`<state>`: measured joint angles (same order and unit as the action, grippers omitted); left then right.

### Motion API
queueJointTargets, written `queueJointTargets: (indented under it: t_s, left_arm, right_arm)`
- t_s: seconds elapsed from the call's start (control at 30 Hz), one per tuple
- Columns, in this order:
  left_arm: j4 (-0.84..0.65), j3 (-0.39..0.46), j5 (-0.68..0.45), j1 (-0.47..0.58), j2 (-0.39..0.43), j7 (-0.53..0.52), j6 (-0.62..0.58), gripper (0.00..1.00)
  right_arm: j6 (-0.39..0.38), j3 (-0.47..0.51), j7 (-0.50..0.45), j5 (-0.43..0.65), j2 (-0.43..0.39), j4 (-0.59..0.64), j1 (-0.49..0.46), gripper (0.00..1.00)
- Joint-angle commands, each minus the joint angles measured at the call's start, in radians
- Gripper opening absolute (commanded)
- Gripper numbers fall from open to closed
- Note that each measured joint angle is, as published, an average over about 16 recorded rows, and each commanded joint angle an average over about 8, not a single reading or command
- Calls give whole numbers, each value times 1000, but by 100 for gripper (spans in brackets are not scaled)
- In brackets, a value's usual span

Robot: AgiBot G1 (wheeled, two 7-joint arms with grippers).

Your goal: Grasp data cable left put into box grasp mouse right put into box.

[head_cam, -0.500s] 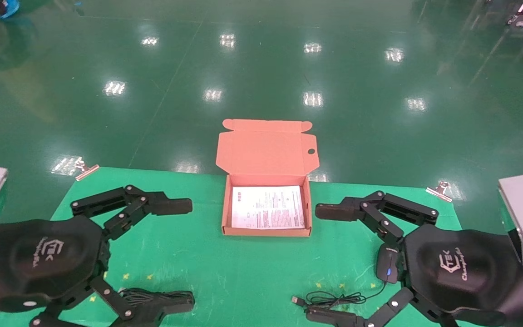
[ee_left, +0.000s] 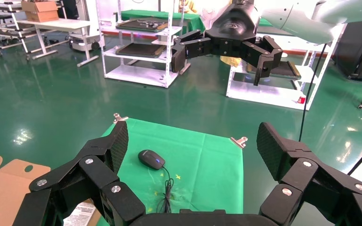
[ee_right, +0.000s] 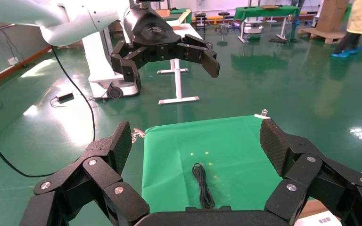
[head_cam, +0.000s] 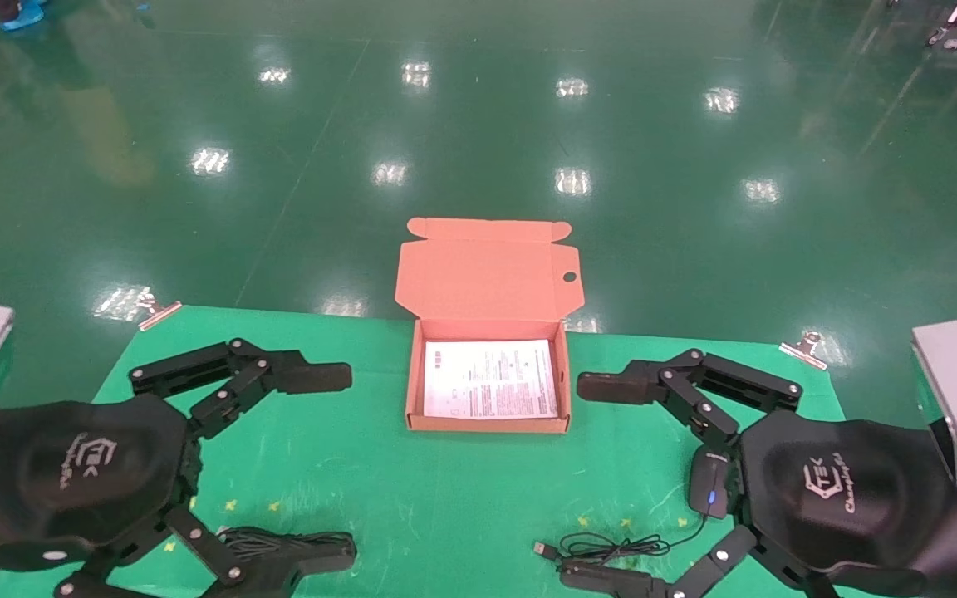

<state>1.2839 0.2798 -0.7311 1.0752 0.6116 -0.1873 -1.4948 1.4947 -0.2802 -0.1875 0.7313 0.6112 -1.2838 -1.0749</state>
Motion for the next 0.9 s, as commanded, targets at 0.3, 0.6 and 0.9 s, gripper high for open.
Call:
queueJointTargets:
  t_s: [0.3,0.6,0.9]
  left_arm:
    - [5,9,-23,41,4,-3,-10,100]
    - [-9,111,-192,196,21,-51,-70,100]
    - [-20,277,-358,341,50,-74,-88,100]
  right_arm:
    - [5,-3,6,11,-3,-3,-7,100]
    - [50,-44,56,135,-12,-22,-91,100]
    - [79,-155,165,312,1,-47,-221,100]
